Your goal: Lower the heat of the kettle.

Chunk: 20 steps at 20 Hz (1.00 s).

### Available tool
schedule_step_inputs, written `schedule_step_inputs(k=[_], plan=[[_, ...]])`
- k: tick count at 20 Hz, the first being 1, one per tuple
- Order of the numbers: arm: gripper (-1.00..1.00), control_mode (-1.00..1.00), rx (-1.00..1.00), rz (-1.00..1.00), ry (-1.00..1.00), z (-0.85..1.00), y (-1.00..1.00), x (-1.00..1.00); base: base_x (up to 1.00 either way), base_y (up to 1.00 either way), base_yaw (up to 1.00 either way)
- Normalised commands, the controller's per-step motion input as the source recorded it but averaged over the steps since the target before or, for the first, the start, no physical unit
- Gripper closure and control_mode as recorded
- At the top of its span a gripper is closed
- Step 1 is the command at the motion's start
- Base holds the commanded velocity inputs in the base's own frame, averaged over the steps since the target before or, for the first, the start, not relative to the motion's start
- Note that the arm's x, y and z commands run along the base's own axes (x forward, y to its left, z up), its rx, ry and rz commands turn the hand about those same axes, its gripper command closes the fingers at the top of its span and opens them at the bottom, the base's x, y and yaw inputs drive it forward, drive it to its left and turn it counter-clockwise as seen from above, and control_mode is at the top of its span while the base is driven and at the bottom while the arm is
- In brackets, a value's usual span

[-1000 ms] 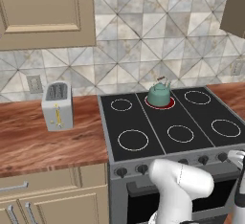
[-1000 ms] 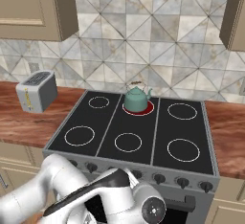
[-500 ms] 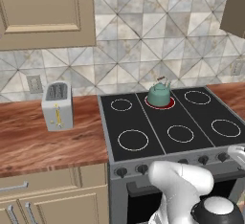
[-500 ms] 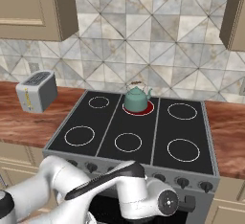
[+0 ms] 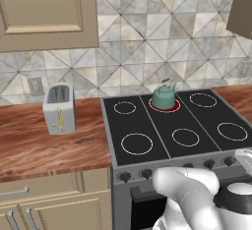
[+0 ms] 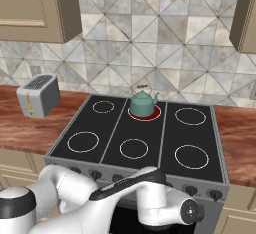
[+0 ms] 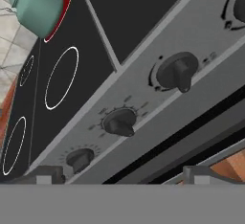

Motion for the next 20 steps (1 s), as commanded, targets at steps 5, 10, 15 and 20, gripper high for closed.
schedule_step_inputs(k=[5,10,15,20], plan=[[-1.00,-1.00,0.07,0.00,-0.13,-0.24,-0.01,0.00,0.00,0.00,0.00],[-1.00,-1.00,0.05,0.00,-0.10,-0.07,-0.17,0.02,0.00,0.00,0.00],[-1.00,-1.00,0.01,0.00,-0.02,0.00,-0.14,0.11,0.00,0.00,0.00],[-1.00,-1.00,0.00,-0.03,0.00,0.00,0.00,0.19,0.00,0.00,0.00]])
